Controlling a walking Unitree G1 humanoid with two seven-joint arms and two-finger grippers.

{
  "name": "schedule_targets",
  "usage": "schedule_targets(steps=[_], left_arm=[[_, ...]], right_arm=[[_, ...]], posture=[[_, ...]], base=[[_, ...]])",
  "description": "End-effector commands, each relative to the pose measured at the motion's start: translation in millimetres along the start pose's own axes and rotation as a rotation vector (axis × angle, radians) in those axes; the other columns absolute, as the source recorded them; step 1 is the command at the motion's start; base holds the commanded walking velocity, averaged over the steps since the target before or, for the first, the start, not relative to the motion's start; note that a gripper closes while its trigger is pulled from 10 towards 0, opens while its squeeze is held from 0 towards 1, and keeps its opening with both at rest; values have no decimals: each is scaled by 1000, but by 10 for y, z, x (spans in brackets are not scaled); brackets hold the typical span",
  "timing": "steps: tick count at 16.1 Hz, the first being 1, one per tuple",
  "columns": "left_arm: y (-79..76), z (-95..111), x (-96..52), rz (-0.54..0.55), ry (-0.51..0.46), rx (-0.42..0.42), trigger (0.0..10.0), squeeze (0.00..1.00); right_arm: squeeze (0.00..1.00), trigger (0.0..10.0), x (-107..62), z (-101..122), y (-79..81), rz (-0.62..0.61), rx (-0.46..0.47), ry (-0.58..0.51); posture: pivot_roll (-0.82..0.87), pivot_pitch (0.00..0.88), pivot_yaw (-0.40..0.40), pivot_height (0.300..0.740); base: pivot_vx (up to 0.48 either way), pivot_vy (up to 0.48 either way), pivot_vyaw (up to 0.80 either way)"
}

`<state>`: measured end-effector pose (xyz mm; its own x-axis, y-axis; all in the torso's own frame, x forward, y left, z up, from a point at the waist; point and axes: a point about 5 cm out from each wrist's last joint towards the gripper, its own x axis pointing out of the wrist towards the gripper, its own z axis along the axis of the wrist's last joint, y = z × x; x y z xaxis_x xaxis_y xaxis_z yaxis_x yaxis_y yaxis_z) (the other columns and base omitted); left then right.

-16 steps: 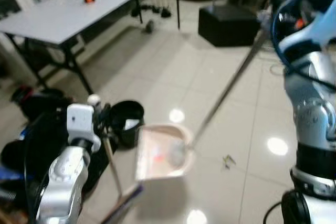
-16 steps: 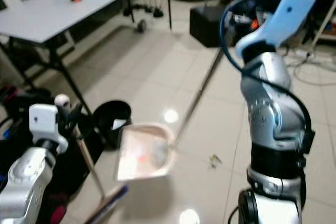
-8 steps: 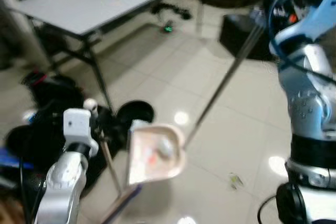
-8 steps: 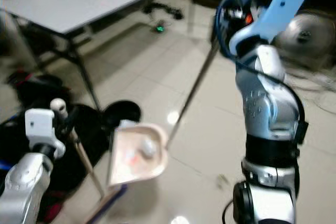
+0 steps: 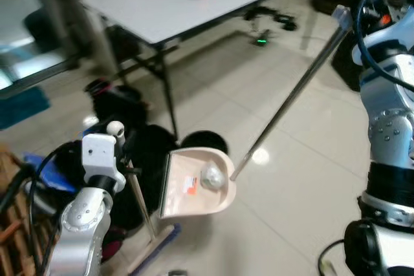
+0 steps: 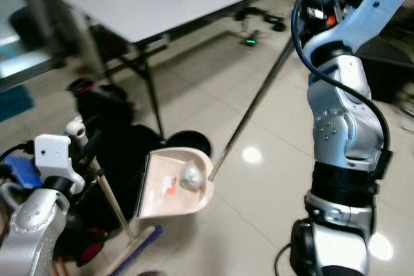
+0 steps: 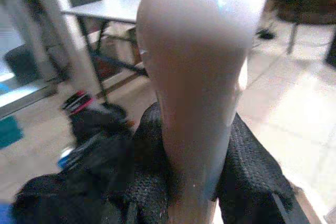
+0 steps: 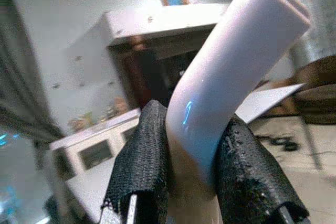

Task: Sweep floor

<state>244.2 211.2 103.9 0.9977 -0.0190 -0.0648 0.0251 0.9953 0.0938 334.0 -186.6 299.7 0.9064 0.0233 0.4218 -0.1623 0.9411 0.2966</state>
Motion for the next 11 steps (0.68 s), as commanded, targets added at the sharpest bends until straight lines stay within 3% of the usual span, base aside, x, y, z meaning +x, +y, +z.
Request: schedule_targets(steps=[1,11], left_arm=[[-13,98,35,-6,-37,20,10000,0],[-10,100,24,-5,-36,15,10000,0]], right_arm=[[0,10000,17,166,-20,-7,-24,-78],[0,10000,8,182,11,-1,-115,-154]], posture=[[64,0,67,740],[68,0,67,740]], base=[[412,0,0],[412,0,0]])
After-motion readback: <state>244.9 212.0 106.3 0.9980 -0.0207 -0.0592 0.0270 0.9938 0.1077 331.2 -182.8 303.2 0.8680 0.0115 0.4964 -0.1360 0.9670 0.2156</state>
